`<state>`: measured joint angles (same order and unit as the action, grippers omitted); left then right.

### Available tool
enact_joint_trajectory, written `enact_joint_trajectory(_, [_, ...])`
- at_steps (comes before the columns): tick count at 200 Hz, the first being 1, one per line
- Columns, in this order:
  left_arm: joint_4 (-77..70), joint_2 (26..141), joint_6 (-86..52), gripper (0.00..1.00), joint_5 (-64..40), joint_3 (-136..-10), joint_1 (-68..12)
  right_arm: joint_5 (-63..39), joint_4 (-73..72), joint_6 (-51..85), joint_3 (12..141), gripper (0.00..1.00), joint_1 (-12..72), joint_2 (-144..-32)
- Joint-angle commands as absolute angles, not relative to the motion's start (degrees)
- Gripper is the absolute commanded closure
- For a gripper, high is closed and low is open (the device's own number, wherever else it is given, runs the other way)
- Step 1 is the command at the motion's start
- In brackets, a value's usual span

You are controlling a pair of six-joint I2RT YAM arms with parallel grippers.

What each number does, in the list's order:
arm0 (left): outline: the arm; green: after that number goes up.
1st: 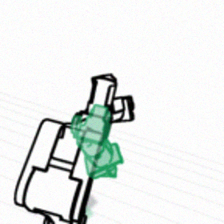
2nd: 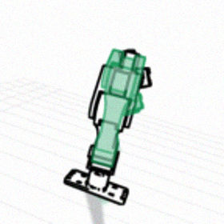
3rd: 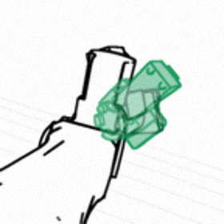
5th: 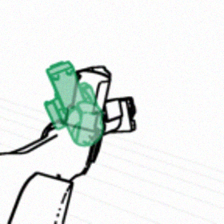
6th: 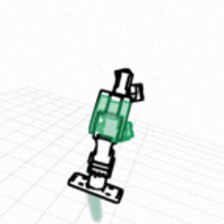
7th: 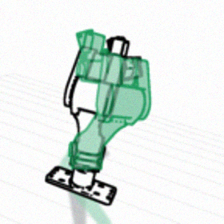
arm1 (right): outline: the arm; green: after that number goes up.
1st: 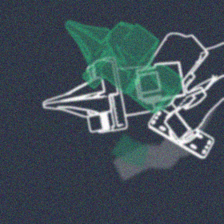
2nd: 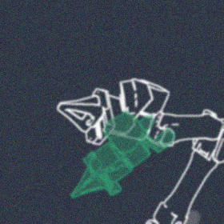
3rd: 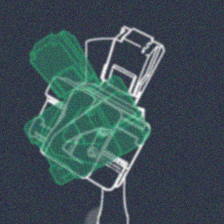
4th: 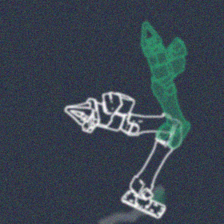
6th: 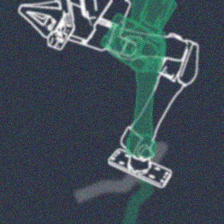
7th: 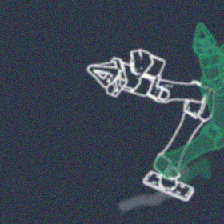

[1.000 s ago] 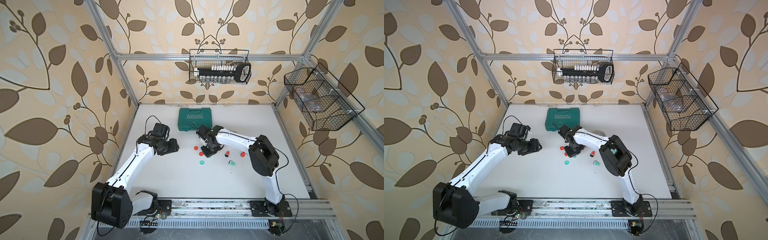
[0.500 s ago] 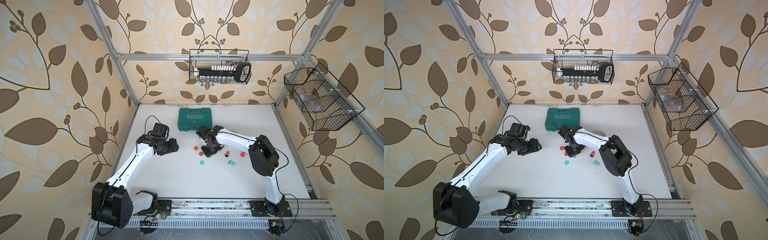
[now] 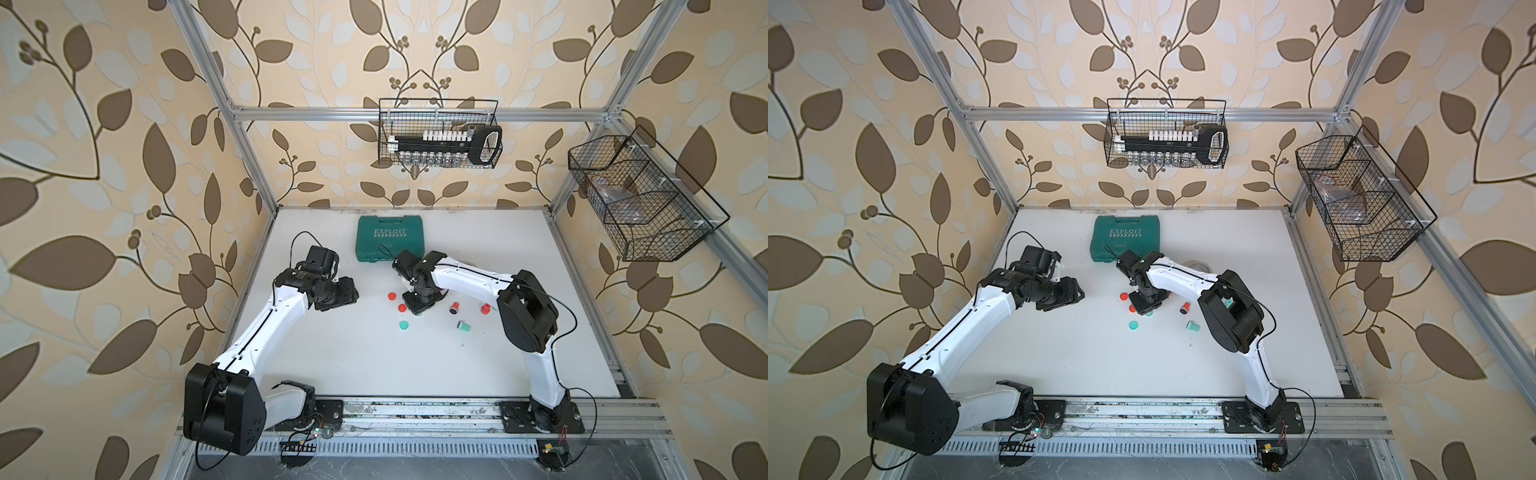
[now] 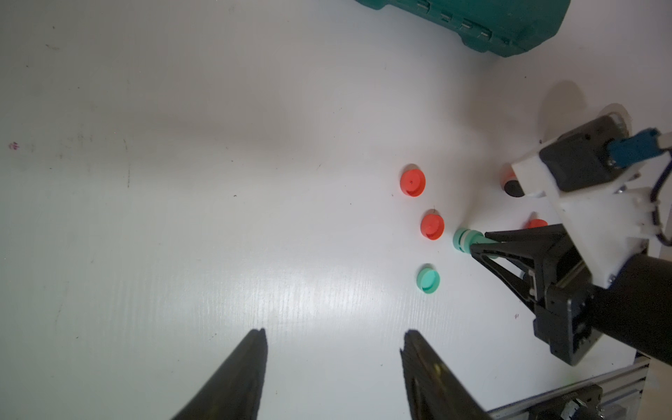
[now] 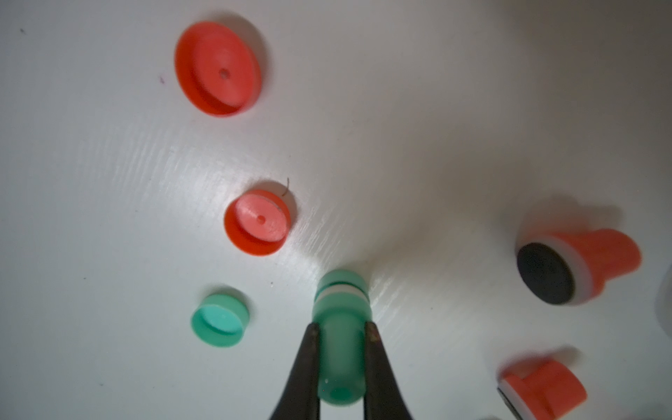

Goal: Close the stamp cap
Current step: Close the cover of the stamp.

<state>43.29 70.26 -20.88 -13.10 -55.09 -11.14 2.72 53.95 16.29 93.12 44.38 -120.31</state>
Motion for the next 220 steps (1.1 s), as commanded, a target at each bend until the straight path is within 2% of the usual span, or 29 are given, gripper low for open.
enact_joint_trajectory(1, [42.98, 70.22, -19.34, 0.38, -13.76, -57.04, -10.46, 2.25, 54.57, 16.35, 91.93, 1.00, 44.79, -121.55])
enact_joint_trajectory(104, [43.07, 70.31, -19.39, 0.38, -13.75, -57.12, -10.29, -0.06, 54.56, 15.95, 90.89, 1.00, 45.04, -123.25])
enact_joint_trajectory(220, [43.26, 70.31, -19.30, 0.39, -13.88, -57.04, -10.28, 1.72, 56.68, 13.79, 88.64, 1.00, 44.96, -126.75])
